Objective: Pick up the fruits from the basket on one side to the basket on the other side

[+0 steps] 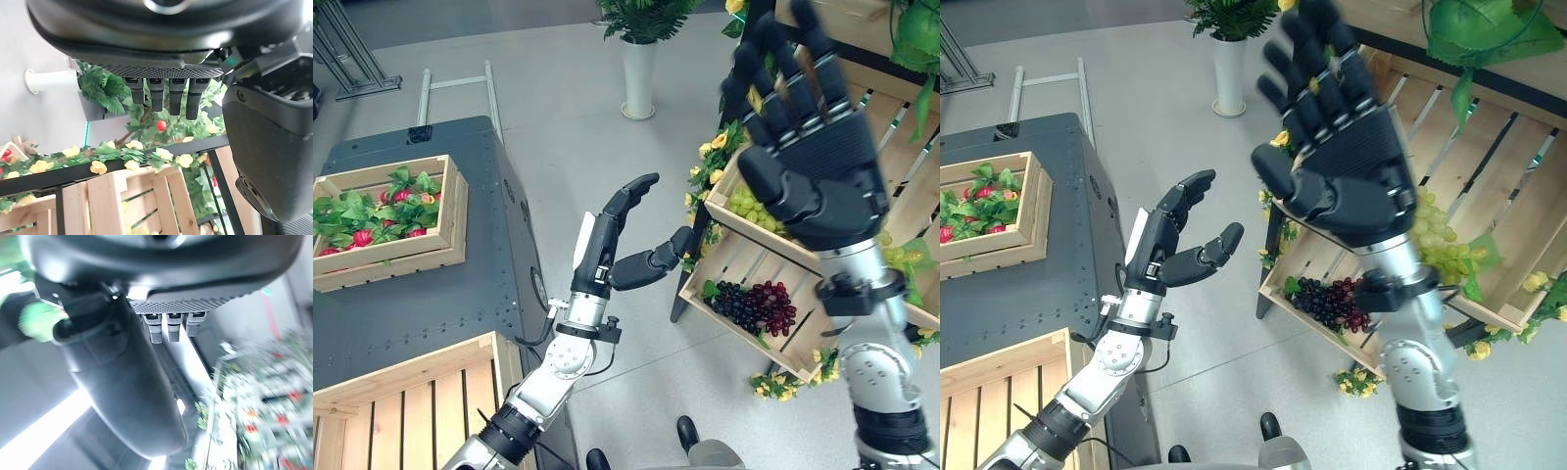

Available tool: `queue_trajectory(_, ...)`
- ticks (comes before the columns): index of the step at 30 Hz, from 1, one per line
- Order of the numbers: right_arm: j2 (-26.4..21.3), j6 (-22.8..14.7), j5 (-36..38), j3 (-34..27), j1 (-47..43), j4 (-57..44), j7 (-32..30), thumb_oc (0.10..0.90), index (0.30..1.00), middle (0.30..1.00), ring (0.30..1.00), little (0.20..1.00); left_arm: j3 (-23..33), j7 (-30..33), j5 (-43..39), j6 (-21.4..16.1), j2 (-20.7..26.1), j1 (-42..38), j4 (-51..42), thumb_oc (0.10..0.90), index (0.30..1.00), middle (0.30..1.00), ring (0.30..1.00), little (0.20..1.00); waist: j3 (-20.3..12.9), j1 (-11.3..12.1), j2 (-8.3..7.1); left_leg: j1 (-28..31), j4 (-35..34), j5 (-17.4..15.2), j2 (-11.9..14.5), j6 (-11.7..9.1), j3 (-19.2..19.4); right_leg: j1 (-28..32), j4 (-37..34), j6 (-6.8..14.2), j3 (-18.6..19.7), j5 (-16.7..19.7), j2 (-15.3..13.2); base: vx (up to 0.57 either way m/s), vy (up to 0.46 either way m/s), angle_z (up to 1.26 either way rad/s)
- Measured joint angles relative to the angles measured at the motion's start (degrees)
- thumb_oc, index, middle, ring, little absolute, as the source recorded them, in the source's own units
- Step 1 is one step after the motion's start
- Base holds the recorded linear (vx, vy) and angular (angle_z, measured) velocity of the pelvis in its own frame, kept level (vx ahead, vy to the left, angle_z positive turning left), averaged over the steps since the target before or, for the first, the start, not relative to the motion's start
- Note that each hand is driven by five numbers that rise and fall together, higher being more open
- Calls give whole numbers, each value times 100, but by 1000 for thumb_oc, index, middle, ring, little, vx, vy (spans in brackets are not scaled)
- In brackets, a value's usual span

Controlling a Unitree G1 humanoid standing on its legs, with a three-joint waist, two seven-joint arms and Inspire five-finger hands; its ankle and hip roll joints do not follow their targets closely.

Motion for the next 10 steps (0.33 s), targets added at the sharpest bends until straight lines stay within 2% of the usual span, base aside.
queue_trajectory(2,159,163,-16,539,378,649,-1,800,900,900,900,900,79,35,-140,-1,-47,170,3,800,900,900,900,900,-14,137,8,-2,32,7,6,-9,-27,13,0,-7,-36,-5,3,-10,-23,6)
queue_trajectory(4,145,298,-145,771,647,1149,-8,800,900,900,900,900,186,34,-349,-9,-87,316,6,800,900,900,900,900,-16,254,10,-49,33,20,21,-20,-98,7,0,-9,-143,-7,-9,-15,-27,15)
queue_trajectory(7,162,256,-295,1092,914,1996,-6,800,900,900,900,900,252,-22,-734,-21,-127,517,153,800,900,900,900,900,-23,371,-2,-67,34,35,19,-18,-188,31,-1,-25,-232,-19,-6,-13,-21,15)
queue_trajectory(10,205,-90,-758,1439,974,2901,3,800,900,900,900,900,252,-140,-1012,-22,-142,683,400,800,900,900,900,900,-31,477,-14,-76,34,45,24,-24,-238,50,-1,-37,-313,-27,0,-1,-14,9)
